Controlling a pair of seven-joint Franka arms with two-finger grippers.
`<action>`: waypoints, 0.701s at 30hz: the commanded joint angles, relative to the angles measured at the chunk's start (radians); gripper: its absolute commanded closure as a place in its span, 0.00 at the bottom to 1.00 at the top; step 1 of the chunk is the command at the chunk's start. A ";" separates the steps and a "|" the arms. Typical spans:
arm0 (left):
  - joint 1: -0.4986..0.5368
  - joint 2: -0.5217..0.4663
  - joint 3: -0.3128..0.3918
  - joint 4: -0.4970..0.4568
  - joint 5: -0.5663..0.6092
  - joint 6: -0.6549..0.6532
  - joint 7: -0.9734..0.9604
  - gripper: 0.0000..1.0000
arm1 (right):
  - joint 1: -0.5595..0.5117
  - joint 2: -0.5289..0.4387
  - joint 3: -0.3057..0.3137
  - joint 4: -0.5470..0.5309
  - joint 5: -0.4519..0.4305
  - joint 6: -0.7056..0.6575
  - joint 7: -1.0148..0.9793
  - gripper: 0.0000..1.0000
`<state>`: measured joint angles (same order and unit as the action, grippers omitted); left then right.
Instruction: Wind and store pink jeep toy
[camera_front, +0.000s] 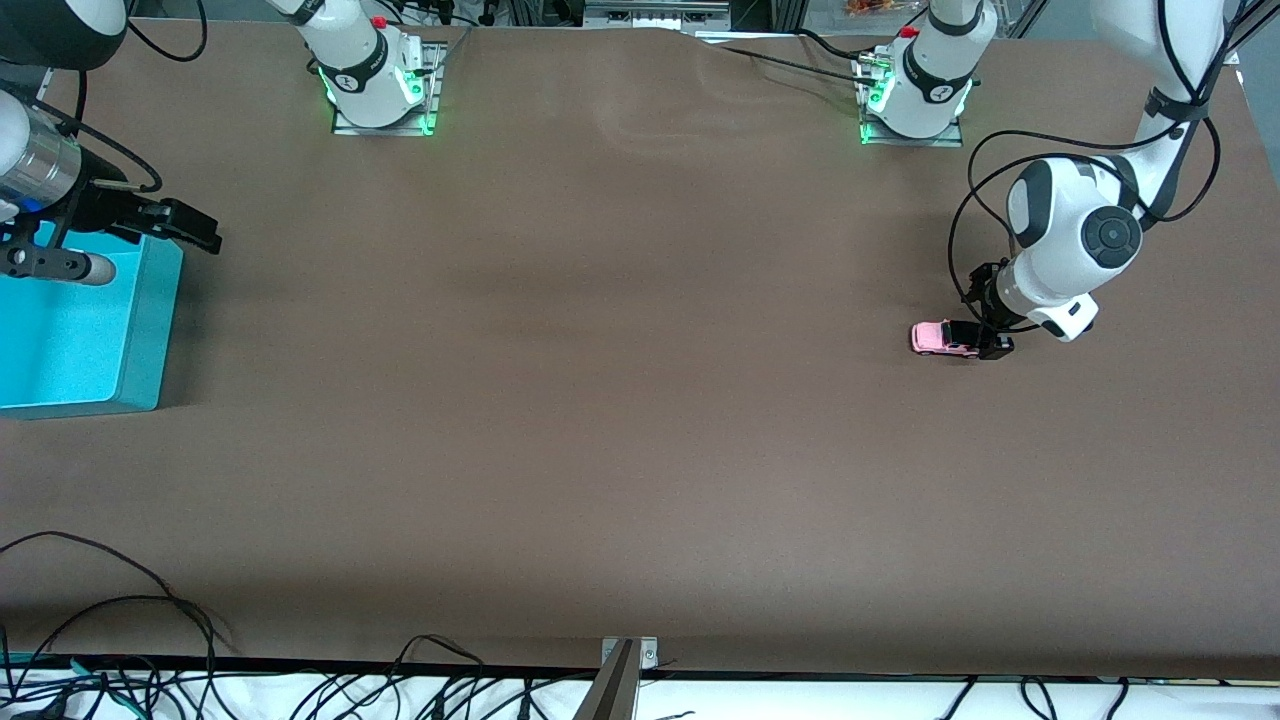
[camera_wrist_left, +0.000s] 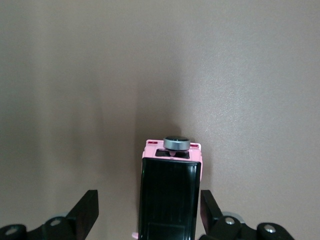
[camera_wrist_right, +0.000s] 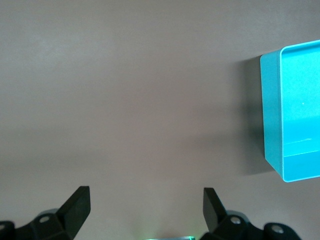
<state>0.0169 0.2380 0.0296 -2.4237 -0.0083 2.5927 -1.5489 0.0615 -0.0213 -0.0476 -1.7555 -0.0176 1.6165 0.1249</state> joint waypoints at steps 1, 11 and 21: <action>-0.006 0.007 0.001 0.000 -0.004 0.032 -0.040 0.09 | 0.003 0.009 -0.003 0.025 -0.001 -0.021 0.012 0.00; -0.029 0.035 -0.002 0.002 0.008 0.041 -0.045 0.12 | 0.003 0.009 -0.003 0.027 -0.001 -0.021 0.012 0.00; -0.029 0.038 0.000 0.003 0.008 0.053 -0.045 0.26 | 0.003 0.012 -0.003 0.036 0.001 -0.023 0.013 0.00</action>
<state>-0.0077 0.2703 0.0246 -2.4261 -0.0083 2.6334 -1.5761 0.0615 -0.0210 -0.0478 -1.7546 -0.0176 1.6165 0.1249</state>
